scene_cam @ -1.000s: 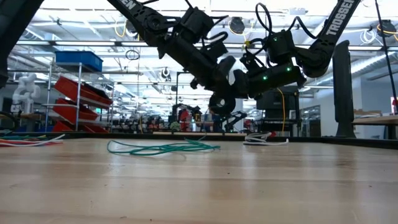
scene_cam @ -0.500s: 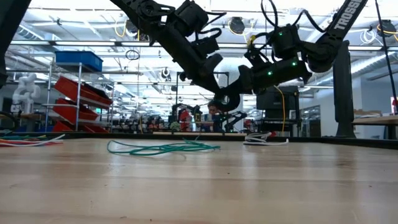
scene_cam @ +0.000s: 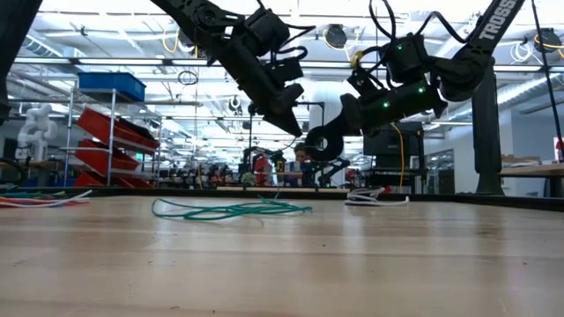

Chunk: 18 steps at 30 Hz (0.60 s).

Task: Coil cords
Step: Coil the green wire onto the spool

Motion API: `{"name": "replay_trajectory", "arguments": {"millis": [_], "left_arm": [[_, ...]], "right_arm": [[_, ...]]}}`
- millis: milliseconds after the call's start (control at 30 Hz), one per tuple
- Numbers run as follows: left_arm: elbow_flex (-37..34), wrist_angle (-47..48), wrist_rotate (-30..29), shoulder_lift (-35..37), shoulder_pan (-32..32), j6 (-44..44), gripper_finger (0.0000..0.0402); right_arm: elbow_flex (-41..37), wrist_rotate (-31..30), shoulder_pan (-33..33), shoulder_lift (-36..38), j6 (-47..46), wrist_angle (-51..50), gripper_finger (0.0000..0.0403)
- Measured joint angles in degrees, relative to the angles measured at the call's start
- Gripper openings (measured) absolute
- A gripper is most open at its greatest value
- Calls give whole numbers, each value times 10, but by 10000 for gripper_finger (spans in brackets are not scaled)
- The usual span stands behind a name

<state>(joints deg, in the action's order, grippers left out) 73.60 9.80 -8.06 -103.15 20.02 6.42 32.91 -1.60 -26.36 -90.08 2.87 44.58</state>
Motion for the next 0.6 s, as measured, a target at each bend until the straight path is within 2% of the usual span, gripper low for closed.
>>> {"name": "replay_trajectory", "arguments": {"millis": [100, 233, 367, 600], "left_arm": [[-6, -5, 8, 0, 4, 6, 0], [-26, -27, 23, -1, 10, 15, 0], [-40, -60, 52, -6, 19, 16, 0], [-64, -116, 71, -40, 27, 16, 0]], "right_arm": [[-7, -27, 9, -6, 3, 16, 0], [-39, -41, 15, -44, -7, 104, 0], [-62, -39, 15, -94, -6, 213, 0], [-65, -28, 20, -189, -1, 317, 0]]}}
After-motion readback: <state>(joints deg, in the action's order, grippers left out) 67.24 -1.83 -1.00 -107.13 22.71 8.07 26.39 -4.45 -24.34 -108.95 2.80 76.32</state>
